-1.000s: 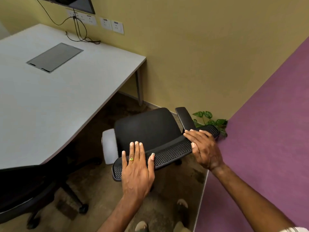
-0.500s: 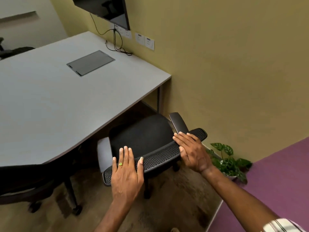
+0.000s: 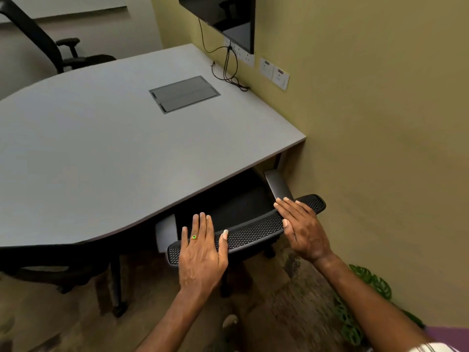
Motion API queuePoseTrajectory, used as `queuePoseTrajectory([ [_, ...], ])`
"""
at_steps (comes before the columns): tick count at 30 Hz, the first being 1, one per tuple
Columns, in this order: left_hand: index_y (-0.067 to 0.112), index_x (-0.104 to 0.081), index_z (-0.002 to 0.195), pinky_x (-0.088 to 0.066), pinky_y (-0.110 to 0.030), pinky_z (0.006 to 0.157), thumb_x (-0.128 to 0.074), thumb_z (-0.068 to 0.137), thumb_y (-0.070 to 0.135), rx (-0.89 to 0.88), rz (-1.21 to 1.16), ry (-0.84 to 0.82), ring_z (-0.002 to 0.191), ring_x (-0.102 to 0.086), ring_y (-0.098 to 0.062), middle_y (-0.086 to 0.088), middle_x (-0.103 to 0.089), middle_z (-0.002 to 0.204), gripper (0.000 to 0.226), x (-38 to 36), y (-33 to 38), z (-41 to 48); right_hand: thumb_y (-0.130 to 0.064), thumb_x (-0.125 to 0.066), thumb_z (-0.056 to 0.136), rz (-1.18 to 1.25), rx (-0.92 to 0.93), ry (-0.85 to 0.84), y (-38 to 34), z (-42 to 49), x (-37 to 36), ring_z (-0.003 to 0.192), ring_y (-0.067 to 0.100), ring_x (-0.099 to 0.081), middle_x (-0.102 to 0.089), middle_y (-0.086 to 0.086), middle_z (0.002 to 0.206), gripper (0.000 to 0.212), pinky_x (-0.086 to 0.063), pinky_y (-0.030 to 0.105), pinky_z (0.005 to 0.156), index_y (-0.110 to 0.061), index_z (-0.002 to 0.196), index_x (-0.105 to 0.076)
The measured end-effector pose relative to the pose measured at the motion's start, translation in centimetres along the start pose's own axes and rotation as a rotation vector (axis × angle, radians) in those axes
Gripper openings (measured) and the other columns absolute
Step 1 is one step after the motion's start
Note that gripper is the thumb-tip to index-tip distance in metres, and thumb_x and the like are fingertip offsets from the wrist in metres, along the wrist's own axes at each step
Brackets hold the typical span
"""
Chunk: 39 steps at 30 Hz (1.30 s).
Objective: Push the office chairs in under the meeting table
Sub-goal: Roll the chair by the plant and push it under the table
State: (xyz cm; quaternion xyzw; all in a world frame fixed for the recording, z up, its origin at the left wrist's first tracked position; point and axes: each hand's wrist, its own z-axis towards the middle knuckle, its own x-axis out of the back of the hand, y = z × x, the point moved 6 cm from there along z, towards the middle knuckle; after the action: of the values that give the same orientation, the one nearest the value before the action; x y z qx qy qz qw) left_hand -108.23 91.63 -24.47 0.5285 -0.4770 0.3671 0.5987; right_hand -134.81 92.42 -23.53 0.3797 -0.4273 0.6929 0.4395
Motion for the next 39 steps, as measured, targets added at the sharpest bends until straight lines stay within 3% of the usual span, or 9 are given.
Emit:
queuePoseTrajectory([
  [4,0.012,-0.012,0.165,0.002,-0.042,0.132,-0.007,0.107,0.059,0.014,0.044,-0.006,0.161,0.005,-0.017,-0.005,-0.007,0.174,0.075,0.1,-0.7,4.0,-0.025,-0.029,0.103,0.000,0.040,-0.009,1.4,3.9,-1.2,0.146,0.016,-0.043,-0.051,0.004,0.154,0.052,-0.034,0.042,0.120,-0.010,0.147,-0.052],
  [14,0.008,-0.027,0.163,-0.009,-0.046,0.132,-0.005,0.102,0.068,0.149,0.095,0.030,0.162,-0.010,-0.021,-0.009,-0.023,0.172,0.089,0.5,-2.1,12.9,-0.028,-0.026,0.106,0.057,0.161,-0.001,4.8,14.1,-4.7,0.144,0.015,-0.046,-0.054,0.004,0.151,0.052,-0.033,0.041,0.121,-0.010,0.146,-0.053],
  [21,0.009,-0.021,0.165,-0.010,-0.046,0.132,0.000,0.097,0.071,0.282,0.049,0.025,0.162,-0.006,-0.019,-0.008,-0.019,0.173,0.094,0.4,-2.7,17.6,-0.031,-0.024,0.108,0.100,0.250,-0.013,7.2,20.5,-7.3,0.143,0.016,-0.046,-0.054,0.005,0.151,0.053,-0.034,0.044,0.120,-0.010,0.146,-0.053],
  [30,0.007,-0.043,0.157,-0.021,-0.046,0.130,-0.012,0.101,0.066,0.265,0.106,0.095,0.158,-0.026,-0.024,-0.010,-0.042,0.163,0.087,0.1,-0.5,19.0,-0.030,-0.024,0.107,0.150,0.265,0.009,9.8,21.6,-8.0,0.142,0.014,-0.048,-0.056,0.004,0.150,0.053,-0.034,0.043,0.120,-0.010,0.145,-0.054],
  [36,0.014,-0.028,0.164,-0.003,-0.039,0.132,-0.009,0.100,0.070,0.296,0.088,0.055,0.161,-0.011,-0.017,-0.006,-0.026,0.171,0.087,0.8,-0.3,18.9,-0.034,-0.020,0.108,0.133,0.237,-0.047,9.4,21.6,-7.5,0.136,0.017,-0.054,-0.061,0.004,0.144,0.056,-0.032,0.041,0.121,-0.012,0.139,-0.061],
  [39,0.015,-0.020,0.166,0.002,-0.038,0.132,-0.018,0.103,0.070,0.325,0.011,0.063,0.161,0.001,-0.014,-0.004,-0.011,0.175,0.083,1.7,-0.1,18.4,-0.033,-0.027,0.106,0.121,0.208,-0.068,9.1,21.8,-7.1,0.129,0.019,-0.059,-0.068,0.004,0.135,0.051,-0.032,0.040,0.119,-0.013,0.132,-0.066],
])
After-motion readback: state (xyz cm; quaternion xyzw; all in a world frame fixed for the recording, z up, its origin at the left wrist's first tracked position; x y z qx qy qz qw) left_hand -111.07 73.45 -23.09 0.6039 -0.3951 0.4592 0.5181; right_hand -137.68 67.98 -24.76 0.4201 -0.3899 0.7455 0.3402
